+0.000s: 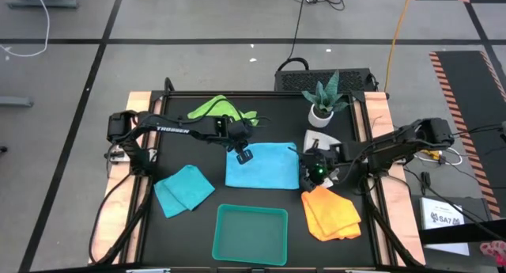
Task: Fold microfiber towels
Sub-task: Fold the right blue microfiber cloth
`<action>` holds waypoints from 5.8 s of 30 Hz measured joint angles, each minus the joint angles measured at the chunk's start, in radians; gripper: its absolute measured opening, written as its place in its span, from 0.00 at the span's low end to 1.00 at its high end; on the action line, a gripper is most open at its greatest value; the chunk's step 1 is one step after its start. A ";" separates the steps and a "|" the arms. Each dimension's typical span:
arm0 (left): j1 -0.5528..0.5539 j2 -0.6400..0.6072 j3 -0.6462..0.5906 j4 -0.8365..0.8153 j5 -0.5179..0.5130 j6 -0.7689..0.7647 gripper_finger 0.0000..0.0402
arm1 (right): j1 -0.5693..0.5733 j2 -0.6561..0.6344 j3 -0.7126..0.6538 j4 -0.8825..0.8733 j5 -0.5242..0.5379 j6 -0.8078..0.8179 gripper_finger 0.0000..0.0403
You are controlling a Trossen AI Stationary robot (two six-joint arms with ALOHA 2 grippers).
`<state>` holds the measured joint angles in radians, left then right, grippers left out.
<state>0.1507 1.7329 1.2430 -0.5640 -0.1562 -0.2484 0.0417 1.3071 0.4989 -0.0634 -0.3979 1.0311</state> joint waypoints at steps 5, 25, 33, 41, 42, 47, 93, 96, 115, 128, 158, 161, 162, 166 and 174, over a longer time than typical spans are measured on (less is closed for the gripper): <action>0.001 0.000 0.000 0.000 0.000 -0.001 0.09 | -0.009 0.000 -0.025 0.041 0.009 0.005 0.29; 0.014 0.000 0.000 0.120 0.062 0.092 0.09 | -0.023 0.000 -0.027 0.113 0.084 0.032 0.29; 0.042 0.000 0.001 0.117 0.063 0.028 0.09 | -0.037 0.001 -0.027 0.117 0.128 0.056 0.29; 0.022 0.000 0.000 0.061 0.077 0.010 0.09 | -0.197 0.000 -0.027 0.161 0.101 0.019 0.29; 0.021 0.000 0.000 0.061 0.077 0.008 0.09 | -0.221 0.000 -0.027 0.153 0.088 0.010 0.29; 0.017 0.000 0.000 0.060 0.077 -0.001 0.09 | -0.325 0.000 -0.027 0.153 0.061 -0.022 0.29; 0.017 0.000 0.000 0.058 0.076 -0.051 0.09 | -0.473 0.162 -0.023 0.240 -0.049 -0.181 0.28; 0.017 0.000 0.000 0.058 0.076 -0.051 0.09 | -0.474 0.145 -0.025 0.244 -0.043 -0.181 0.21; 0.017 0.000 0.000 -0.023 0.081 -0.045 0.09 | -0.474 -0.050 -0.021 -0.113 0.087 -0.236 0.01; 0.018 0.000 0.000 -0.082 0.104 -0.053 0.04 | -0.473 -0.060 0.203 -0.289 0.136 -0.342 0.00; 0.018 0.071 -0.285 0.308 0.011 -0.235 0.00 | -0.471 -0.061 0.262 -0.382 0.161 -0.351 0.00; 0.009 0.101 -0.284 0.348 0.012 -0.236 0.00 | -0.471 -0.061 0.262 -0.380 0.161 -0.345 0.00; 0.004 0.105 -0.284 0.368 0.009 -0.236 0.00 | -0.471 -0.060 0.262 -0.380 0.161 -0.344 0.00; -0.003 0.108 -0.284 0.378 0.005 -0.231 0.00 | -0.465 -0.060 0.262 -0.373 0.160 -0.336 0.00; -0.003 0.085 -0.282 0.174 -0.002 -0.157 0.00 | -0.464 -0.060 0.285 -0.375 0.160 -0.353 0.00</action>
<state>0.1476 1.8177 0.9607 -0.3896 -0.1577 -0.4055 -0.4225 1.2469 0.7838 -0.4389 -0.2382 0.6784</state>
